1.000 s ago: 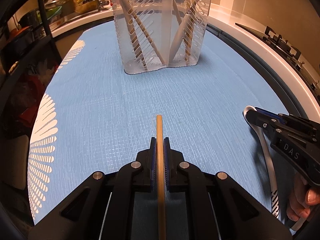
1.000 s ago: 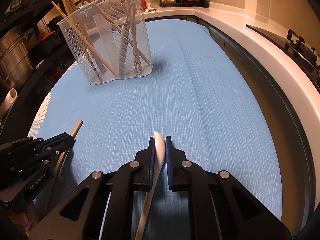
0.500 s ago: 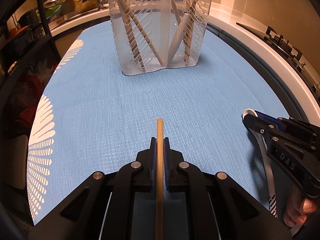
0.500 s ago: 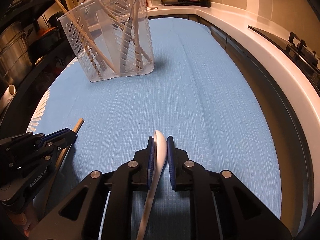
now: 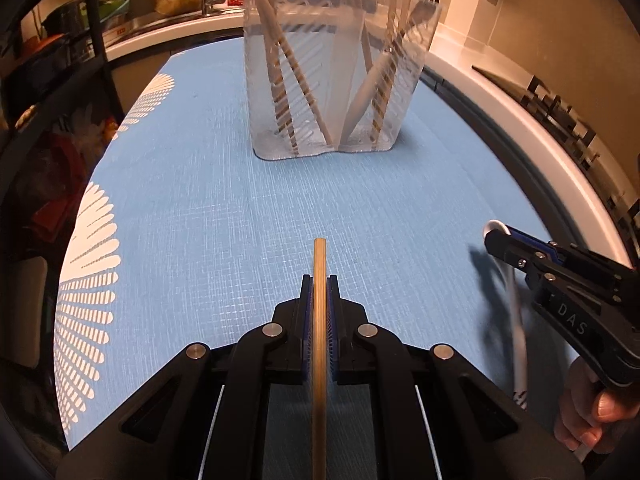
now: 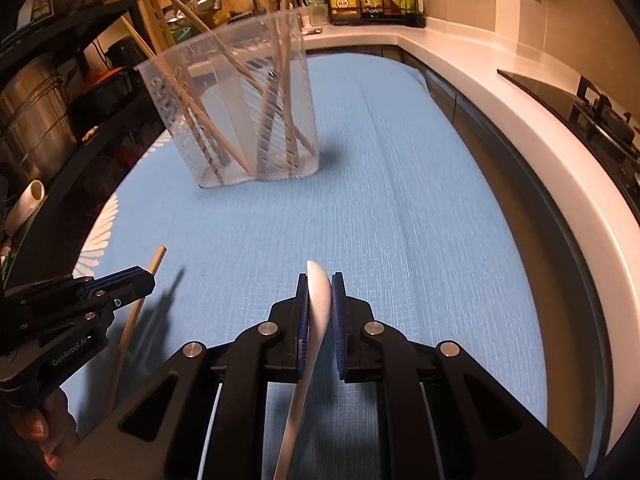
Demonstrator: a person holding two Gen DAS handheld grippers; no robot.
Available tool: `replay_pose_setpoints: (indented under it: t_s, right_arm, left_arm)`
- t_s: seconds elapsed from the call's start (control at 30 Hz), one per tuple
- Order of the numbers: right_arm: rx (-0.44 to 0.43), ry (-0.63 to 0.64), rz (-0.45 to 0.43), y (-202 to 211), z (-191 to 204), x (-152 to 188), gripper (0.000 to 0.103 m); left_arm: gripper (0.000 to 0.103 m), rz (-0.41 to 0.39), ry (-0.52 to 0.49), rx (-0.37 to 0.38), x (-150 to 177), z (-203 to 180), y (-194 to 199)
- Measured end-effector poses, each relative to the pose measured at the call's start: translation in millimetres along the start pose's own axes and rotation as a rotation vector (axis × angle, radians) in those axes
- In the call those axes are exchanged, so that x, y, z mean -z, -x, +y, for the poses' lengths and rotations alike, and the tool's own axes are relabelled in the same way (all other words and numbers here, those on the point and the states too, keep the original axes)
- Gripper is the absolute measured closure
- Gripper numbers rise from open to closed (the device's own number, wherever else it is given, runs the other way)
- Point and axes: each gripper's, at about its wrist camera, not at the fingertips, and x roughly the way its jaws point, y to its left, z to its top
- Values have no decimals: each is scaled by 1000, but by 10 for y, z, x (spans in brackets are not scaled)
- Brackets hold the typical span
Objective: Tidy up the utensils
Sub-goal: 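Lift the spoon and chopstick and carry them toward the clear holder, then lower the spoon and chopstick into the holder, handle first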
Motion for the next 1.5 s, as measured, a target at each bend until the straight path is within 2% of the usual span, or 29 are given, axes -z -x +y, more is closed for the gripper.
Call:
replay_pose_setpoints:
  t_s: [0.17, 0.6, 1.1, 1.3, 1.5]
  right_arm:
    - [5, 42, -53, 187, 90, -126, 92]
    - [39, 69, -207, 712, 238, -487, 92]
    - [83, 114, -334, 1254, 380, -1076, 92]
    - [96, 113, -355, 1346, 426, -1411, 92]
    - [100, 116, -388, 1444, 518, -1885, 92]
  left_arm:
    - [96, -30, -2, 18, -88, -6, 174]
    - [96, -196, -9, -12, -353, -24, 787]
    - [96, -315, -54, -53, -743, -111, 1484]
    - [96, -338, -58, -63, -1029, -168, 1643]
    - [96, -382, -54, -56, -1484, -193, 1842]
